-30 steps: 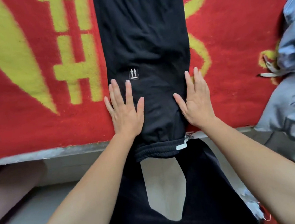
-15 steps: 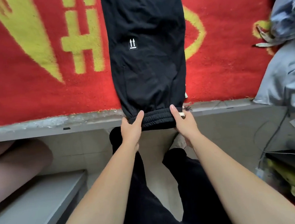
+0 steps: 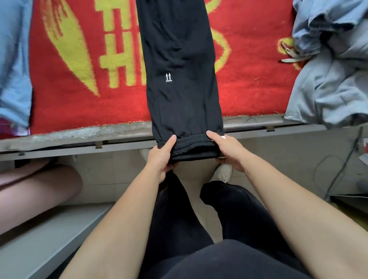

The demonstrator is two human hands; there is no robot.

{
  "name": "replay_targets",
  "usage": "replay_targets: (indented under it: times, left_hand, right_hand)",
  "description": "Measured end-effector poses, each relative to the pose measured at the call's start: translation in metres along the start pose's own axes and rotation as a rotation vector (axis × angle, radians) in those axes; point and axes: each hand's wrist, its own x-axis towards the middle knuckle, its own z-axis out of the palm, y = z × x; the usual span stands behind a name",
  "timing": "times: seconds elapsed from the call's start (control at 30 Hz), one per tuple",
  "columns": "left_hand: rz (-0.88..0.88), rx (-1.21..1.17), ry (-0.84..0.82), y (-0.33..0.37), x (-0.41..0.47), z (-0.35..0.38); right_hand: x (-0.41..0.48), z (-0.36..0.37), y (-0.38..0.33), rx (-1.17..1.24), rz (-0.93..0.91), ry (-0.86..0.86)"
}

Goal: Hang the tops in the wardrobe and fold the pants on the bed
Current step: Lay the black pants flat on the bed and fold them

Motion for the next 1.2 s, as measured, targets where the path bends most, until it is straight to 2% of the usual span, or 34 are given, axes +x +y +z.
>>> replay_targets:
  times: [0.13, 0.27, 0.33, 0.47, 0.67, 0.77, 0.83, 0.93, 1.0, 1.1, 1.2]
  left_hand:
    - [-0.034, -0.047, -0.037, 0.016, -0.050, 0.004]
    - [-0.088, -0.066, -0.018, 0.045, -0.060, 0.014]
    - [-0.091, -0.076, 0.008, 0.065, -0.049, 0.020]
    - [0.042, -0.095, 0.046, 0.114, -0.005, 0.028]
    - [0.027, -0.127, -0.056, 0.210, 0.069, 0.038]
    - [0.097, -0.186, -0.087, 0.248, 0.100, 0.046]
    - [0.150, -0.113, 0.011, 0.257, 0.118, 0.048]
    - [0.260, 0.216, 0.232, 0.243, 0.136, 0.044]
    - [0.251, 0.380, 0.294, 0.226, 0.145, 0.038]
    - [0.157, 0.413, 0.211, 0.203, 0.152, 0.036]
    - [0.199, 0.465, 0.227, 0.190, 0.159, 0.037]
  right_hand:
    - [-0.045, -0.008, -0.015, 0.088, -0.001, -0.026]
    - [-0.056, -0.012, -0.048, 0.091, -0.014, 0.018]
    - [-0.044, -0.012, -0.071, 0.073, -0.021, 0.057]
    - [-0.005, -0.011, -0.124, 0.055, -0.100, 0.082]
    - [0.055, -0.012, -0.222, 0.020, -0.106, 0.112]
    - [0.083, -0.009, -0.265, 0.087, -0.151, 0.137]
    - [0.102, -0.007, -0.280, 0.050, -0.176, 0.190]
    - [0.122, -0.008, -0.269, -0.277, -0.246, 0.414]
    - [0.125, -0.007, -0.249, -0.457, -0.248, 0.526]
    - [0.125, -0.004, -0.223, -0.478, -0.157, 0.470]
    - [0.129, -0.002, -0.207, -0.526, -0.090, 0.384]
